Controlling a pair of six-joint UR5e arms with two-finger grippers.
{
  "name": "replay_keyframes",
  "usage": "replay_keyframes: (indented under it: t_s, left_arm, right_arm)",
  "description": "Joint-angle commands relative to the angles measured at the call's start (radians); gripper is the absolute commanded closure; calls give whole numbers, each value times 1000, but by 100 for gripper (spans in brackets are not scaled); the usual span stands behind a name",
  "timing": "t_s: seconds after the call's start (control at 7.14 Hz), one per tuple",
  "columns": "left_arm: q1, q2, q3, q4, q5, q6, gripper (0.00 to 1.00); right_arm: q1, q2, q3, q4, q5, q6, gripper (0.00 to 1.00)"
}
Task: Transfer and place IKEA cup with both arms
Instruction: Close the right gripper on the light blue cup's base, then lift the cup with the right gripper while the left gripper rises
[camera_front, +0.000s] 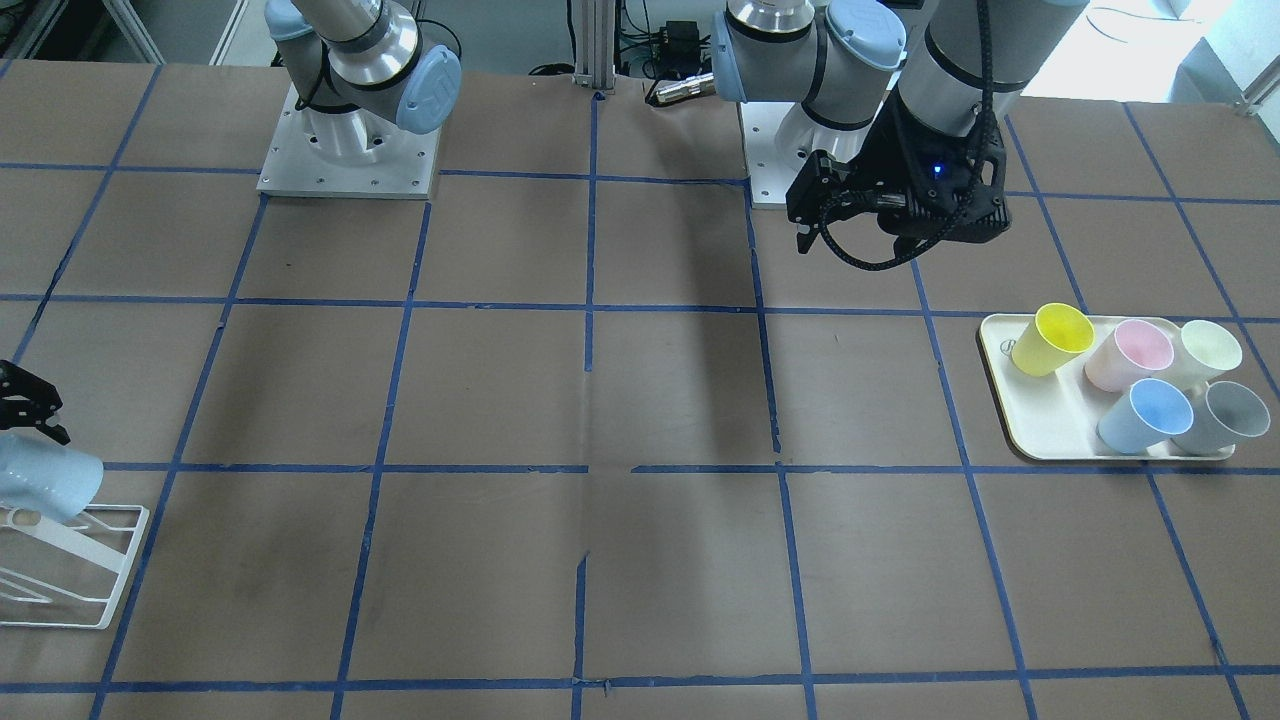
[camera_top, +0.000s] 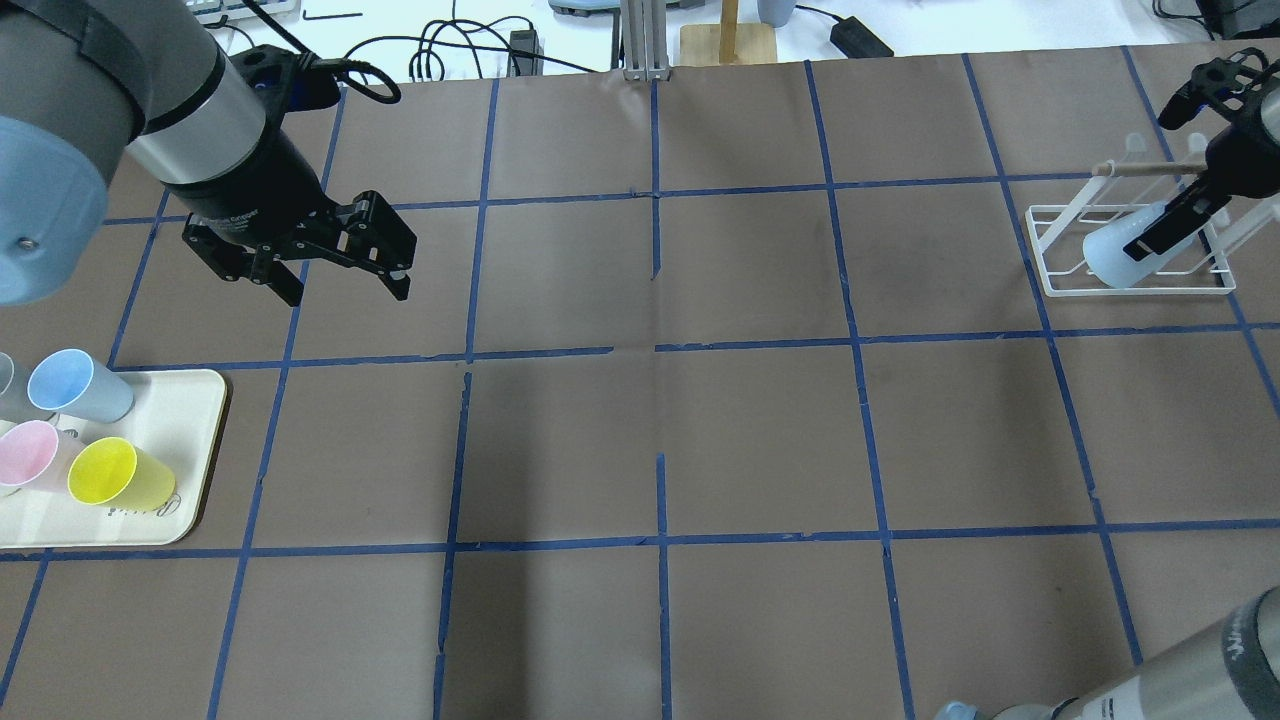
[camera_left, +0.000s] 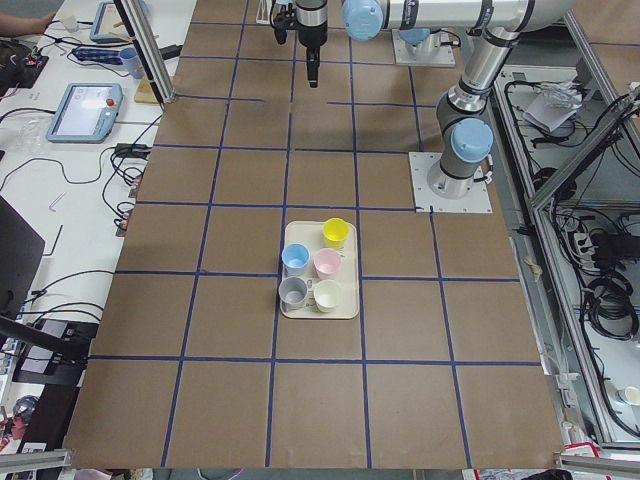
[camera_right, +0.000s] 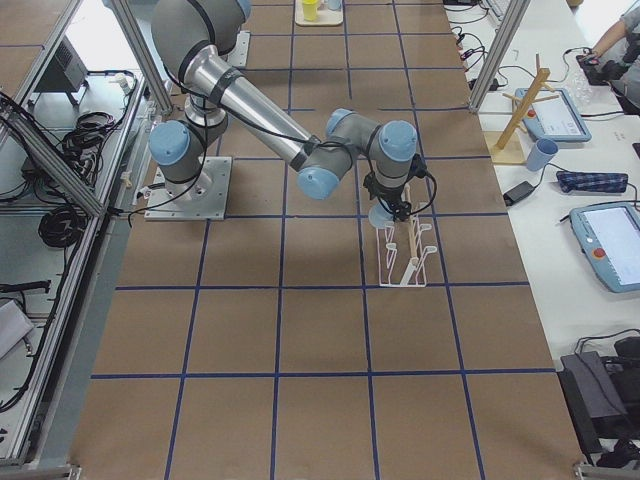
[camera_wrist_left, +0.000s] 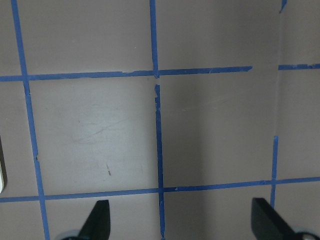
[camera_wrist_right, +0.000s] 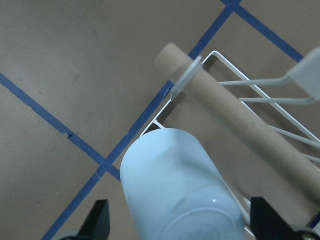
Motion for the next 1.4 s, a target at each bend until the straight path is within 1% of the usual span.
replay_keyframes:
  t_s: [0.0, 0.14, 0.28, 0.42, 0.56, 0.84, 0.98, 1.12, 1.26]
  left_arm:
    - [3, -5, 1, 3, -35, 3, 0]
    - [7, 1, -8, 5, -37, 12, 0]
    - [9, -10, -19, 26, -38, 0, 0]
    - [10, -10, -16, 48, -45, -2, 0]
    - [12, -13, -16, 45, -104, -3, 0]
    - [14, -18, -18, 43, -306, -21, 0]
    - [15, -19, -19, 43, -475, -99, 0]
    - [17, -22, -21, 42, -606, -144, 0]
    - [24, -25, -25, 37, -693, -170, 0]
  right_arm:
    - [0, 2, 1, -1, 1, 5, 6]
    - [0, 2, 1, -1, 1, 5, 14]
    - [2, 2, 1, 0, 1, 5, 19]
    - [2, 2, 1, 2, 1, 5, 29]
    - [2, 2, 1, 3, 1, 7, 30]
    - [2, -1, -1, 3, -1, 5, 33]
    - [2, -6, -1, 3, -1, 5, 35]
    - [2, -12, -11, 10, -5, 5, 37]
    - [2, -24, -14, 20, -7, 5, 37]
